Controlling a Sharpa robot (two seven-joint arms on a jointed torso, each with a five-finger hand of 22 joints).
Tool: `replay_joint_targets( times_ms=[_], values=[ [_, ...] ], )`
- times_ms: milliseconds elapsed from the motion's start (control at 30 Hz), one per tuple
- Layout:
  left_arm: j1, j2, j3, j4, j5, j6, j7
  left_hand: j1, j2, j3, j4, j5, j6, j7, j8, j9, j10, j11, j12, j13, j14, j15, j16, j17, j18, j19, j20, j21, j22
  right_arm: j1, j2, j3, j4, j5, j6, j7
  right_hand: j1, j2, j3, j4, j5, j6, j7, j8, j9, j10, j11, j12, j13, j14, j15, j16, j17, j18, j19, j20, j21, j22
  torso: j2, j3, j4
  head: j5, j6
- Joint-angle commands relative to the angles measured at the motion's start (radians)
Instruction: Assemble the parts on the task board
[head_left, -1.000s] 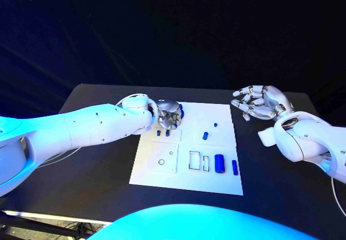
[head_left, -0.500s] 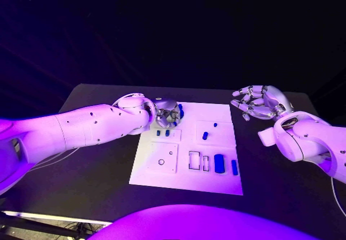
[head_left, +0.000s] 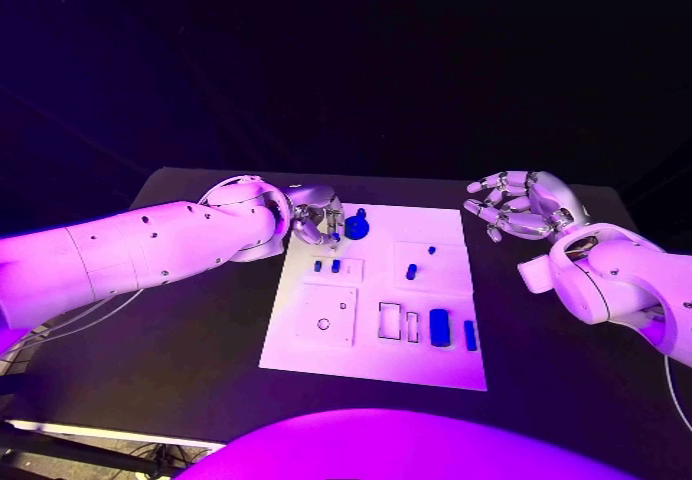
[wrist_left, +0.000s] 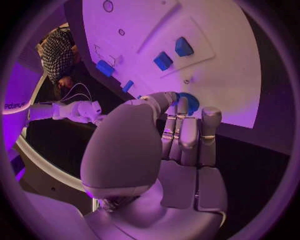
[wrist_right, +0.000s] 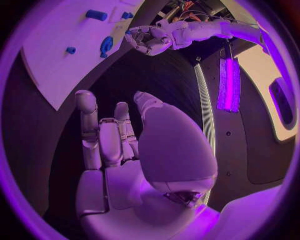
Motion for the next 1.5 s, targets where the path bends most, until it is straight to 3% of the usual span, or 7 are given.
replay_joint_targets(
  times_ms=[33, 300, 700, 1500],
  values=[
    [0.001, -0.004, 0.001, 0.005, 0.016, 0.033, -0.017, -0.013, 0.001, -0.004, -0.003, 0.003, 0.007, 0.001, -0.007, 0.002, 0.008, -0.001, -0.007, 0.0, 0.007, 0.0, 0.005, -0.001, -0.015, -0.003, 0.005, 0.0, -0.001, 0.0, -0.001, 0.0, 0.002, -0.002, 0.003, 0.012, -0.013, 0.0, 0.007, -0.001, 0.006, -0.003, 0.004, 0.005, -0.001, -0.001, -0.005, 0.001, -0.001, 0.0, -0.005, -0.003, 0.0, 0.005, 0.007, 0.0, -0.006, -0.001, 0.002, -0.0001, -0.0011, 0.001, 0.0],
    [0.001, 0.0, 0.001, -0.017, -0.021, 0.054, -0.017, -0.016, 0.0, -0.005, -0.003, 0.003, 0.009, 0.0, -0.007, 0.003, 0.01, -0.002, -0.008, 0.0, 0.005, 0.0, 0.004, -0.005, -0.014, -0.006, 0.005, -0.003, -0.004, 0.0, -0.002, 0.0, 0.004, -0.002, 0.003, 0.011, -0.013, 0.0, 0.007, -0.001, 0.006, -0.003, 0.004, 0.005, -0.001, -0.001, -0.005, 0.001, -0.001, 0.0, -0.005, -0.003, 0.0, 0.005, 0.007, 0.0, -0.006, -0.001, 0.002, 0.0002, -0.0029, 0.003, 0.0],
    [-0.001, 0.022, -0.008, -0.047, -0.056, 0.063, -0.012, -0.018, 0.0, -0.005, -0.003, 0.002, 0.012, -0.001, -0.007, 0.003, 0.013, -0.003, -0.009, 0.001, 0.006, -0.001, 0.004, -0.004, -0.015, -0.004, 0.005, -0.002, -0.002, 0.0, -0.001, 0.0, 0.004, -0.002, 0.003, 0.01, -0.013, 0.0, 0.007, -0.001, 0.006, -0.003, 0.004, 0.005, -0.001, -0.001, -0.005, 0.001, -0.001, 0.0, -0.005, -0.003, 0.0, 0.005, 0.007, 0.0, -0.006, -0.001, 0.002, -0.0003, -0.0022, 0.002, 0.0],
    [-0.001, 0.03, -0.016, -0.046, -0.066, 0.105, -0.035, -0.02, 0.001, -0.006, -0.005, 0.002, 0.017, -0.004, -0.006, 0.005, 0.019, -0.006, -0.012, 0.001, 0.007, -0.003, 0.005, -0.004, -0.014, -0.004, 0.005, -0.003, -0.001, 0.0, -0.005, 0.0, 0.004, -0.002, 0.0, 0.01, -0.013, 0.0, 0.007, -0.001, 0.006, -0.003, 0.004, 0.005, -0.001, -0.001, -0.005, 0.001, -0.001, 0.0, -0.005, -0.003, 0.0, 0.005, 0.007, 0.0, -0.006, -0.001, 0.001, -0.0004, -0.0002, 0.0, 0.0]
  ],
)
